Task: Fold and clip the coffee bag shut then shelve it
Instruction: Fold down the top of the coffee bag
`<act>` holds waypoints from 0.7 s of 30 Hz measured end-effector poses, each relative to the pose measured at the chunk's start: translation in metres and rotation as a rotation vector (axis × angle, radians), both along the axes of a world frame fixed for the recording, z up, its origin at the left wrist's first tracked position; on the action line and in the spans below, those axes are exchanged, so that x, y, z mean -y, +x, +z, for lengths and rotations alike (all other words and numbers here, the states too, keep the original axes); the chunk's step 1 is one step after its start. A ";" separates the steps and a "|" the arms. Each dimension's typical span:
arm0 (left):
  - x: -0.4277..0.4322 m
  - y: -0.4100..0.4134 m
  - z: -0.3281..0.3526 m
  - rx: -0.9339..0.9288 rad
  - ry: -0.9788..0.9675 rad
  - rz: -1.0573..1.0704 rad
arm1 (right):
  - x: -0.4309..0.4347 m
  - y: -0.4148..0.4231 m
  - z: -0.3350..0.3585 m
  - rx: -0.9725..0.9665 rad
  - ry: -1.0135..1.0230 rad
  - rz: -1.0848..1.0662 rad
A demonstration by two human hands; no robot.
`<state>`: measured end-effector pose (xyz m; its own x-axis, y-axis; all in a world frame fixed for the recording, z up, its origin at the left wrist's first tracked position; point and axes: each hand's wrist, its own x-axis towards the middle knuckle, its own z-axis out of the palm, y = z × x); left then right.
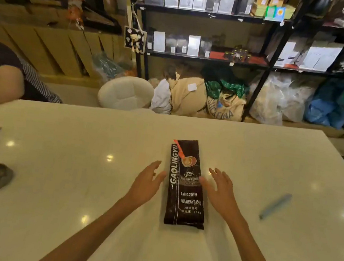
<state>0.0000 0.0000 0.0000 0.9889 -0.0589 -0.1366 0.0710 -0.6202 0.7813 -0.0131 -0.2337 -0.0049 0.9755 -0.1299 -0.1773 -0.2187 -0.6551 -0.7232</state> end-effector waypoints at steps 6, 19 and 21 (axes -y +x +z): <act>0.034 0.012 0.009 -0.266 -0.634 0.156 | -0.024 -0.007 0.000 0.003 0.408 -0.182; 0.029 -0.021 0.066 0.129 -0.539 0.005 | -0.011 -0.037 0.034 0.382 0.400 -0.149; 0.031 -0.023 0.066 0.159 -0.545 0.061 | -0.013 -0.037 0.035 0.418 0.371 -0.139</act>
